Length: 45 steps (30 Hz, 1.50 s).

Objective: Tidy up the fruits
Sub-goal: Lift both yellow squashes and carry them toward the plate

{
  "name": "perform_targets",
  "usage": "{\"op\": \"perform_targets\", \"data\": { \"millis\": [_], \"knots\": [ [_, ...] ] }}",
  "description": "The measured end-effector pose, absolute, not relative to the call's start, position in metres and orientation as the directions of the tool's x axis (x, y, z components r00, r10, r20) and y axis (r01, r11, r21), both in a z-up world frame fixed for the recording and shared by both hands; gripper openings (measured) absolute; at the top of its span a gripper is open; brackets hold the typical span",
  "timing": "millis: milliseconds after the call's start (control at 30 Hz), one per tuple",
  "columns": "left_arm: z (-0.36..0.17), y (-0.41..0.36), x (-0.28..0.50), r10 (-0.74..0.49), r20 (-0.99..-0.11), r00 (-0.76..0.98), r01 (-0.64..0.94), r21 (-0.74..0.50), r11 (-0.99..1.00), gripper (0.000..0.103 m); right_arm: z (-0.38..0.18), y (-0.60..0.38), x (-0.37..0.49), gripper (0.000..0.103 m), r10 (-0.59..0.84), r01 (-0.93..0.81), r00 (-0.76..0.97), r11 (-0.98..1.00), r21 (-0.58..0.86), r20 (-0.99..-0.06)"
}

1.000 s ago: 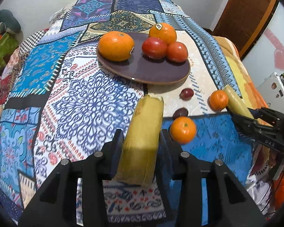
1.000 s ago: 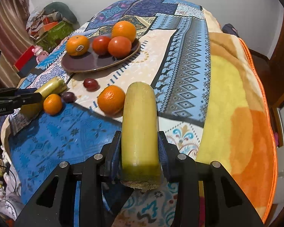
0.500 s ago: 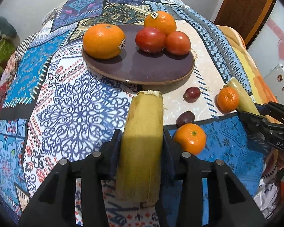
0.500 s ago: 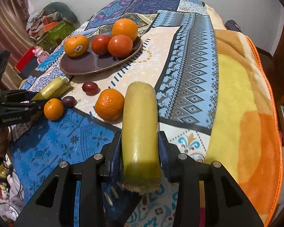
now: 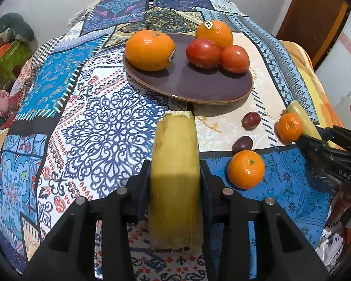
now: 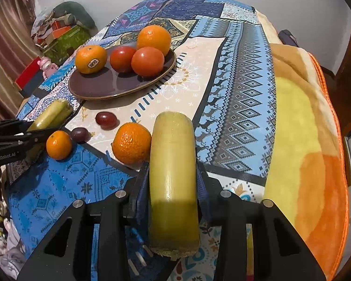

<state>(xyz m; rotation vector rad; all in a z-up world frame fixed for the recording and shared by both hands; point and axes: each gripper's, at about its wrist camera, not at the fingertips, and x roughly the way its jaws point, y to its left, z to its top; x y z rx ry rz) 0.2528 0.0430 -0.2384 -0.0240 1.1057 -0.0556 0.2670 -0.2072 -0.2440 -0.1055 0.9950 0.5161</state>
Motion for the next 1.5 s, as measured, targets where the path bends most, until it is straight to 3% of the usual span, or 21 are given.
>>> {"op": "perform_targets", "data": {
  "millis": [333, 1100, 1500],
  "knots": [
    [-0.235, 0.044, 0.258, -0.093, -0.882, 0.461, 0.046, -0.081, 0.996, 0.039, -0.236, -0.212, 0.268, 0.035, 0.374, -0.429, 0.482, 0.889, 0.159, -0.793],
    [-0.155, 0.056, 0.265, -0.081, -0.767, 0.637, 0.031, -0.080, 0.996, 0.039, -0.165, -0.174, 0.284, 0.035, 0.471, -0.518, 0.573, 0.842, 0.149, -0.671],
    [-0.158, 0.059, 0.309, -0.090, -0.759, 0.644, 0.015, -0.105, 0.994, 0.039, -0.176, -0.127, 0.312, 0.035, 0.513, -0.580, 0.501, 0.797, 0.169, -0.698]
  ]
}}
